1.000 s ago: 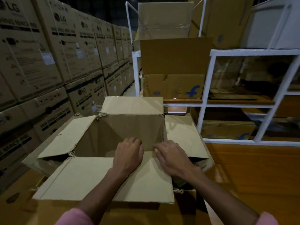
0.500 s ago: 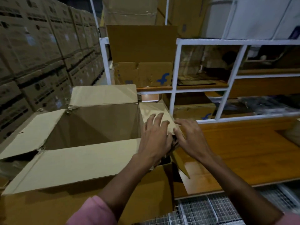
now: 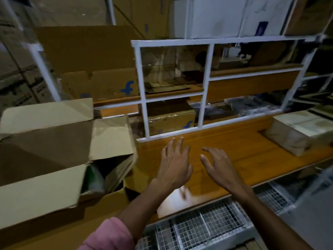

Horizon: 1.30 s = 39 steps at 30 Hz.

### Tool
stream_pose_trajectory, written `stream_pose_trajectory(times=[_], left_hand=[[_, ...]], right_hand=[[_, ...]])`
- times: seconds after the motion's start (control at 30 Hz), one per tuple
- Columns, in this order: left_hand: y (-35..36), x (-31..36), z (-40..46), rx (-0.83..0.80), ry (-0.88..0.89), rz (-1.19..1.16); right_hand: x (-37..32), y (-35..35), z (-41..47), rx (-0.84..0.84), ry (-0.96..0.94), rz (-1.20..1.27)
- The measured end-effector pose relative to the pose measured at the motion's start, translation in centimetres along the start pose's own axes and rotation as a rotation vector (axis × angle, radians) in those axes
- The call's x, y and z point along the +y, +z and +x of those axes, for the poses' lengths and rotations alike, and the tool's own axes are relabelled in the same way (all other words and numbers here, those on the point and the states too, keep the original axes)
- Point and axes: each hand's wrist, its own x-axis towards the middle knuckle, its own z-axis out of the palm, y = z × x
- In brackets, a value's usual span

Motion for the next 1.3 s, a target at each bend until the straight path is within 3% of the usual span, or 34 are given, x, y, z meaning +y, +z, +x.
stream_pose_trajectory(times=[0.2,0.4,0.8,1.3], left_hand=[[6.2,9.7,6.0,-0.084,0.078,0.044],[10.4,15.9,10.0,-0.188,0.114,0.04],[18.3,21.3,21.0,-0.343,0.298,0.001],[25.5,23.9,34.9,-0.449,0.395,-0.031]], right_hand=[[14.0,-4.8,-2.1,-0.029,0.204,-0.075],[23.3,-7.8,-3.6,-0.045,0.313,-0.093],[34.0,-8.8,-2.7,-0.098,0.518,-0.111],[43.7,-10.9,6.5,-0.108,0.562,-0.228]])
